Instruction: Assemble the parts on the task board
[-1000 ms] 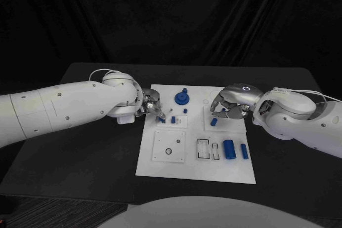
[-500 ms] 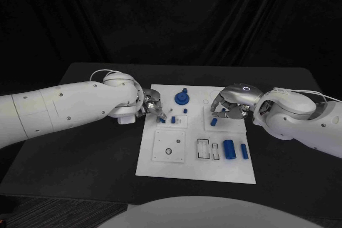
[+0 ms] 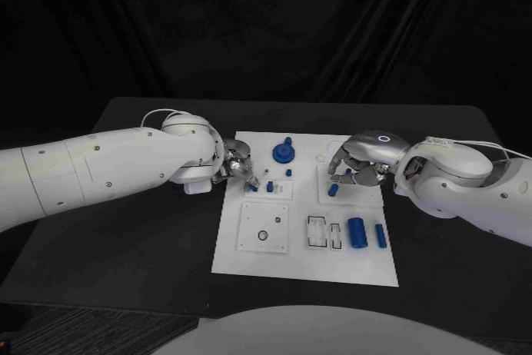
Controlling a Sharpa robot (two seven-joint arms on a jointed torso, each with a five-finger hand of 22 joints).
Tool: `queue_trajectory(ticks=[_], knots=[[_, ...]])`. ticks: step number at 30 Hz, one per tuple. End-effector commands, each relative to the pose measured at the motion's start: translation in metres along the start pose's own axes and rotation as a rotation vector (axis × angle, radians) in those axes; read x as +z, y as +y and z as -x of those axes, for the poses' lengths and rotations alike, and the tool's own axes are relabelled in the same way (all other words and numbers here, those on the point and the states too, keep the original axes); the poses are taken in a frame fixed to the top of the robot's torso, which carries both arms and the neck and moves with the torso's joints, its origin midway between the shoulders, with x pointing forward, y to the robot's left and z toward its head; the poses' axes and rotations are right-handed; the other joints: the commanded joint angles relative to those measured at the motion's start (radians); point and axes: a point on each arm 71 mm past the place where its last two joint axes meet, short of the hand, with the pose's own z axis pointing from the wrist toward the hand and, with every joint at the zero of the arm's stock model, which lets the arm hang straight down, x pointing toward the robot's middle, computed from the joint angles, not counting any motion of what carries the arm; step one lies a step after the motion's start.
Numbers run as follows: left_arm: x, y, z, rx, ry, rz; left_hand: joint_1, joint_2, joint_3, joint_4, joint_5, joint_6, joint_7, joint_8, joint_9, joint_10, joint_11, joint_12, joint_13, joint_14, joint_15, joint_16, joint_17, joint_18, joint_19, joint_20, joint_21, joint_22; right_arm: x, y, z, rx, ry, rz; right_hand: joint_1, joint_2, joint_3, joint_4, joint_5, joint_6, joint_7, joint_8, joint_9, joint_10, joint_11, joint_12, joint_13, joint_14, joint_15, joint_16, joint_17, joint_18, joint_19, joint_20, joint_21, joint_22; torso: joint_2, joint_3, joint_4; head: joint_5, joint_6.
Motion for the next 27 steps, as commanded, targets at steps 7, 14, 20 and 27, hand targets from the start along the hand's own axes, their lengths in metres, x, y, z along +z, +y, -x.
queue_trajectory(ticks=[7,14,20,27], knots=[[0.0022,0.0018,-0.0048,0.016,0.031,0.014,-0.075,-0.001,-0.103,0.079,-0.221,0.008,-0.003,-0.028,-0.029,0.070,0.006,-0.010,0.232,0.106,0.007,0.003,0.263,0.010,-0.012,0.004,-0.019,0.189,-0.0006,-0.0015,-0.0018,0.000,0.011,-0.023,0.011,0.003,0.005,-0.003,0.005,0.002,0.002,-0.008,-0.003,-0.005,0.001,-0.004,0.051,0.005,0.002,-0.004,-0.001,0.016,-0.008,-0.001,-0.006,0.096,0.000,0.0002,0.0007,0.000,0.000],[0.0026,0.0025,-0.0050,0.019,0.039,0.018,-0.170,-0.023,-0.249,0.185,-0.321,0.020,0.002,-0.049,-0.049,0.070,0.012,-0.010,0.231,0.106,0.010,0.003,0.263,0.010,-0.011,0.009,-0.024,0.189,-0.0006,-0.0015,-0.0019,0.000,0.012,-0.024,0.015,0.005,0.008,-0.006,0.011,0.002,0.003,-0.009,-0.004,-0.006,0.001,-0.004,0.051,0.005,0.003,-0.006,-0.003,0.017,-0.008,-0.001,-0.009,0.095,0.000,0.0001,0.0004,0.002,0.000],[0.0028,0.0033,-0.0036,0.011,0.026,0.010,-0.204,-0.024,-0.313,0.237,-0.323,0.028,0.002,-0.050,-0.048,0.072,0.011,-0.008,0.233,0.106,0.011,0.003,0.263,0.010,-0.009,0.008,-0.024,0.190,-0.0007,-0.0017,-0.0019,0.000,0.012,-0.025,0.020,0.006,0.012,-0.010,0.024,0.003,0.003,-0.011,-0.006,-0.006,0.001,-0.005,0.050,0.005,0.003,-0.007,-0.004,0.017,-0.008,0.000,-0.012,0.094,0.000,0.0000,0.0003,0.000,0.000],[0.0023,0.0049,-0.0012,-0.005,-0.001,0.001,-0.191,-0.013,-0.328,0.246,-0.322,0.043,-0.002,-0.037,-0.037,0.075,0.008,-0.004,0.236,0.106,0.009,0.003,0.263,0.009,-0.006,0.007,-0.020,0.191,-0.0009,-0.0020,-0.0019,0.000,0.012,-0.025,0.021,0.006,0.014,-0.012,0.032,0.003,0.003,-0.011,-0.007,-0.006,0.001,-0.006,0.050,0.005,0.003,-0.008,-0.004,0.017,-0.007,0.000,-0.013,0.095,0.000,0.0003,0.0002,-0.001,0.000]])
